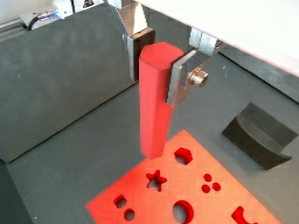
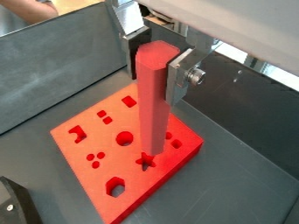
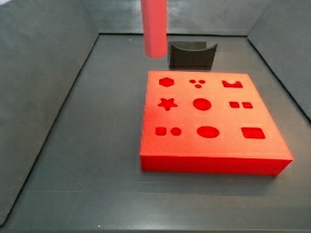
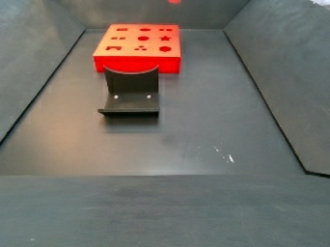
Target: Insert the hexagon object.
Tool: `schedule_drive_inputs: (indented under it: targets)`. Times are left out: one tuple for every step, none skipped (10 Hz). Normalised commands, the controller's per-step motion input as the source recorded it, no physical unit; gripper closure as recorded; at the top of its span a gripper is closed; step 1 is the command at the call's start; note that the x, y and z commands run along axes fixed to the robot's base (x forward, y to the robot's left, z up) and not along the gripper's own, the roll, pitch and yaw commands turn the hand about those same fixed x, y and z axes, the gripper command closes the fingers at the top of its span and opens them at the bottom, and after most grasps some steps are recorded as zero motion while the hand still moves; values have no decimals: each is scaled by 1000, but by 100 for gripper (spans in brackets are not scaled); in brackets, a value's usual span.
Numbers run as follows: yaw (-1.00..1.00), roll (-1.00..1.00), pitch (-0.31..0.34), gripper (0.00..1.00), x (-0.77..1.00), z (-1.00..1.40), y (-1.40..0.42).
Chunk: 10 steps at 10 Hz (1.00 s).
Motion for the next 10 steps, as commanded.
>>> schedule_drive_inputs:
  targets:
    - [194, 56, 46, 100, 549, -80, 326]
    - [289, 101, 29, 100, 623, -123, 409]
    - [323, 101, 20, 100, 600, -149, 389]
    - [400, 104, 11, 100, 517, -143, 340]
    - [429, 109, 11, 100, 491, -134, 317]
    - [469, 120, 14, 100, 454, -111, 286]
    - [486, 194, 37, 100, 500, -66, 194]
    - [566, 251, 24, 100, 420, -51, 103]
    - [654, 241, 13, 100, 294, -214, 89]
    - [649, 216, 0, 100, 249, -357, 129]
